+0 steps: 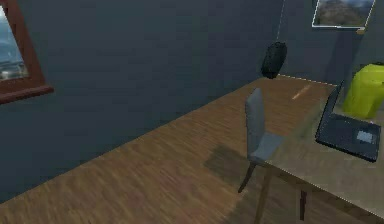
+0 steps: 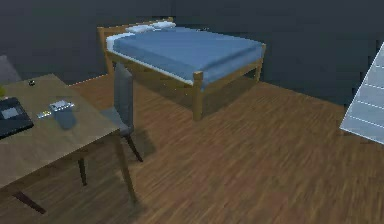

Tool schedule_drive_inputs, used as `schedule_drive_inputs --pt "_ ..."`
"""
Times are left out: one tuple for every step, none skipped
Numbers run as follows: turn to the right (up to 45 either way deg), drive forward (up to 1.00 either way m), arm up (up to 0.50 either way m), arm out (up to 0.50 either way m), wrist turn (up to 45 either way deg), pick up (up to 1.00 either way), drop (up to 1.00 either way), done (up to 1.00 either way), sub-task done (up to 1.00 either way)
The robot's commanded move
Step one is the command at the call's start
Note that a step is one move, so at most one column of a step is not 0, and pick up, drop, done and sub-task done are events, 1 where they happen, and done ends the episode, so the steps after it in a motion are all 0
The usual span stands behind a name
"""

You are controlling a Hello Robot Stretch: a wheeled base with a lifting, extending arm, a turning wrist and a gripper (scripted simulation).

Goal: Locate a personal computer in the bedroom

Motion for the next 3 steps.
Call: schedule_drive_inputs --pt "-12.0 0.00 0.00 0.00 0.0 0.00 0.00 0.00 0.00" --pt "0.0 0.50 0.00 0.00 0.0 0.00 0.00 0.00 0.00" --pt "45.0 0.00 0.00 0.00 0.0 0.00 0.00 0.00 0.00"
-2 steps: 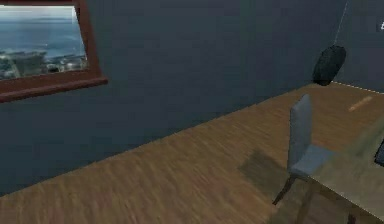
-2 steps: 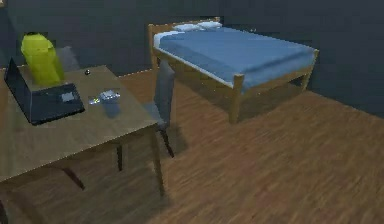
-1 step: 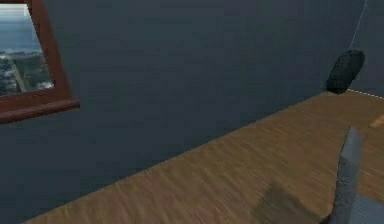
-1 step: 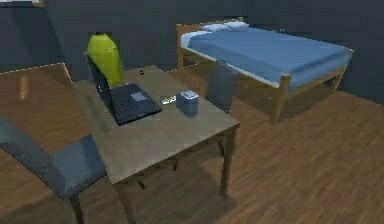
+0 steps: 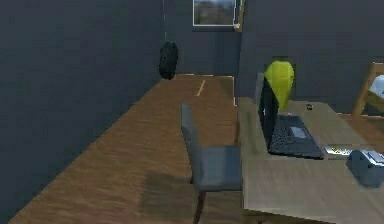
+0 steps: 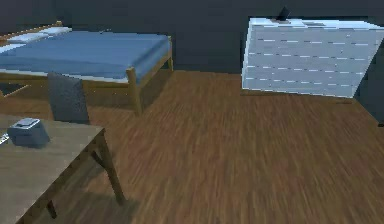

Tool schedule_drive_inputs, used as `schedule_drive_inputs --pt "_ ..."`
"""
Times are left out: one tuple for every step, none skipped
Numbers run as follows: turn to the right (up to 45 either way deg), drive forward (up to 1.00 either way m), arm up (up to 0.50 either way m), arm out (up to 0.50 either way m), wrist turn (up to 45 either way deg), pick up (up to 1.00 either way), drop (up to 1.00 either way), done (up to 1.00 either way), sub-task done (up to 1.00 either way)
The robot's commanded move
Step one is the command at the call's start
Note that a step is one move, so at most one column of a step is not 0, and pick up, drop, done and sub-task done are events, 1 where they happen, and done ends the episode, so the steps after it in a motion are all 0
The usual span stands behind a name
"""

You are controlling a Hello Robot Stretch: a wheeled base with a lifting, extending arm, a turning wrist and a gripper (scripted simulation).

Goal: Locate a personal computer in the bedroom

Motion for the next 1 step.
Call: schedule_drive_inputs --pt "27.0 0.00 0.00 0.00 0.0 0.00 0.00 0.00 0.00"
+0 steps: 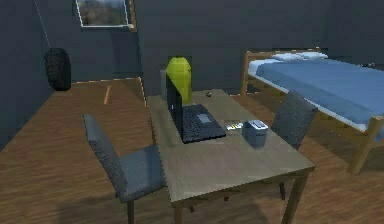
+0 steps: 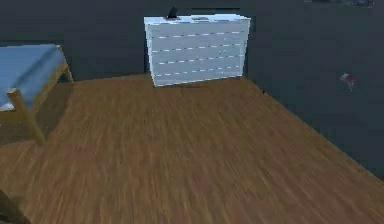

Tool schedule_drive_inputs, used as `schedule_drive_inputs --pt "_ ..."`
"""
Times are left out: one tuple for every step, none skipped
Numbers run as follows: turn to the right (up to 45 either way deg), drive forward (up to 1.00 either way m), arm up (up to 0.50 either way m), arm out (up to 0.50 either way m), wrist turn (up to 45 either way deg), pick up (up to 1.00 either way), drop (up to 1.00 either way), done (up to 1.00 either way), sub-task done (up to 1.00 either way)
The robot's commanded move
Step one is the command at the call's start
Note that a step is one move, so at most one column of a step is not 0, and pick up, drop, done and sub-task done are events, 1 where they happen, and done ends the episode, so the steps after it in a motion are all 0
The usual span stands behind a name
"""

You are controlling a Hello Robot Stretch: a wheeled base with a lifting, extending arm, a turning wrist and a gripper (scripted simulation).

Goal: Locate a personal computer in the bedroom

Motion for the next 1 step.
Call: schedule_drive_inputs --pt "0.0 0.00 0.00 0.00 0.0 0.00 0.00 1.00 0.00"
